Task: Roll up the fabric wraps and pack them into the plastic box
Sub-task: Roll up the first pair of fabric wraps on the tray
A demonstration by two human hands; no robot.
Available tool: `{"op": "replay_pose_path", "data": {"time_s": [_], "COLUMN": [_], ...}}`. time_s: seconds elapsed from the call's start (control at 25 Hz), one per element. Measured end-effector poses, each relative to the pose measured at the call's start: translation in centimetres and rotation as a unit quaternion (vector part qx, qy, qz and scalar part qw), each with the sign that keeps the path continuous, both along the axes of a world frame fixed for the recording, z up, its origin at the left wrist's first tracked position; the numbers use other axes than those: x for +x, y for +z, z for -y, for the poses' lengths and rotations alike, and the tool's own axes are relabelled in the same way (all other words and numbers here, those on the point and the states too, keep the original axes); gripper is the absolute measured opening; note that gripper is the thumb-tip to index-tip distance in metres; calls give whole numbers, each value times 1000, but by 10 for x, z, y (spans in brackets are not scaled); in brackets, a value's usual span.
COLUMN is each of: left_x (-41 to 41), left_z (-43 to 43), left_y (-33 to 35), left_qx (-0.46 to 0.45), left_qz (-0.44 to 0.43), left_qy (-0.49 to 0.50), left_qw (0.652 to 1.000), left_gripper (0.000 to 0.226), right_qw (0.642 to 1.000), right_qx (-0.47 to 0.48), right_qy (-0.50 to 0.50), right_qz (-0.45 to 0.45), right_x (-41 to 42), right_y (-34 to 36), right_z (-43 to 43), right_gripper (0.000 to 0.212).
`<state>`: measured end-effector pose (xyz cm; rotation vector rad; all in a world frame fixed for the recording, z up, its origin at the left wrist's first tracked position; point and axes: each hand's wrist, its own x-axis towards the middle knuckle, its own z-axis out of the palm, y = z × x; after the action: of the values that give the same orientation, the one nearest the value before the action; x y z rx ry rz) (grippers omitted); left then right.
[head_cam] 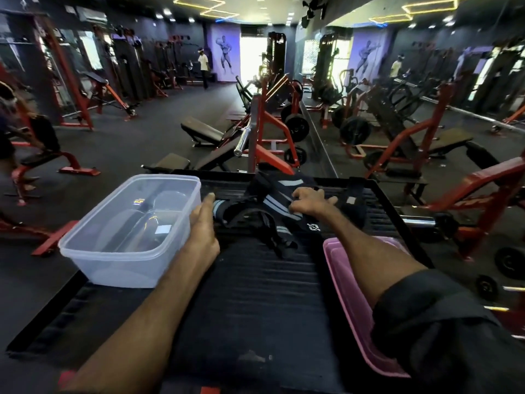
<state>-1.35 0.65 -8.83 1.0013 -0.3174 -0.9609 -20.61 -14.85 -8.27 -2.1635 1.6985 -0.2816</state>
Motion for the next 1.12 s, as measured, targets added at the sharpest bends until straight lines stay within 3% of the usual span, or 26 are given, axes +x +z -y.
{"op": "replay_pose_path", "data": {"time_s": [0.12,0.24,0.44,0.6,0.76,0.96,1.12], "left_x": [3,8,10,10,15,-10,-28], "left_z": [-14,-28,-31,-26,-16,-21,-15], "left_y": [-24,-26,-17,-18,-12,27,33], "left_qx": [107,134,91,92,99,121,101], "left_qz": [144,273,290,311,333,502,549], "left_qy": [-103,-160,-152,-83,17,49,-4], "left_qw": [978,939,940,942,938,855,830], "left_gripper": [22,22,29,27,28,35,34], "right_qw": [1000,999,998,986,978,903,845], "right_qx": [28,39,8,60,82,102,69], "right_qy": [-13,-26,-61,-29,-4,-7,48], "right_qz": [-5,-22,24,152,193,417,528], "right_x": [13,25,25,16,9,-3,-14], "right_y": [-16,-26,-23,-15,-1,40,88], "right_z": [9,12,11,11,-1,-12,-26], "right_gripper": [32,46,39,33,47,17,16]}}
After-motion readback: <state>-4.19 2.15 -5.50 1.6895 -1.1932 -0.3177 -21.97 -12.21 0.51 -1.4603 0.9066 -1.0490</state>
